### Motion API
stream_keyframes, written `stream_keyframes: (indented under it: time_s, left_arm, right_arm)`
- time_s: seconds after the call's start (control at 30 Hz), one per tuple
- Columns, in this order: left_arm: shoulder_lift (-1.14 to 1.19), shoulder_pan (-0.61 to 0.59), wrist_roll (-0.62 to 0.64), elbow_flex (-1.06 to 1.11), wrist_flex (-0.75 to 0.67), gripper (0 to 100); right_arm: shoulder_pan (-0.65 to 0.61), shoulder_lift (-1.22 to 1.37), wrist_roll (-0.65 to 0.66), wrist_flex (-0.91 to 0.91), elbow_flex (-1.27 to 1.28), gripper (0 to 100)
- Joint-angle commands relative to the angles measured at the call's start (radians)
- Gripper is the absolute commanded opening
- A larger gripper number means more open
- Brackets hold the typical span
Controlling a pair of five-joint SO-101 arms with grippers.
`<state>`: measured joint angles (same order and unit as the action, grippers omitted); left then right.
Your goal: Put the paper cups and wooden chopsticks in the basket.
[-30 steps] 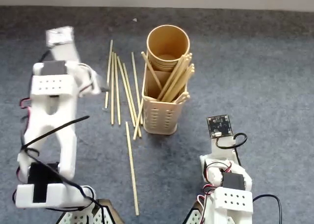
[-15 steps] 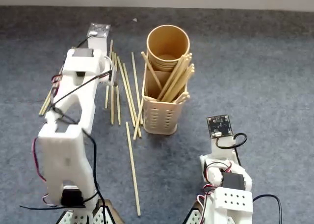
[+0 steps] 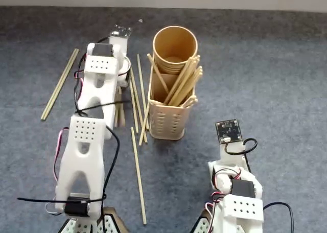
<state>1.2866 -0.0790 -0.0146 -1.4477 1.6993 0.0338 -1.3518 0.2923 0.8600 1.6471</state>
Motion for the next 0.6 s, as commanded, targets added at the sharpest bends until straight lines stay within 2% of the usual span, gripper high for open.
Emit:
stream_keyframes:
  time_s: [0.0,0.3,0.57]
  left_arm:
    - [0.004,-0.004,-0.012,-0.216,0.081,1]
    - [-0.268,0.022,0.026,-0.216,0.081,1]
    - [-0.685,0.236,0.031,-0.213,0.081,0]
  right_arm:
    - [-0.01,-0.01,0.011,-0.016,0.001,0.5]
    - [-0.01,-0.01,0.011,-0.016,0.001,0.5]
    - [-0.01,-0.01,0.011,-0.016,0.001,0.5]
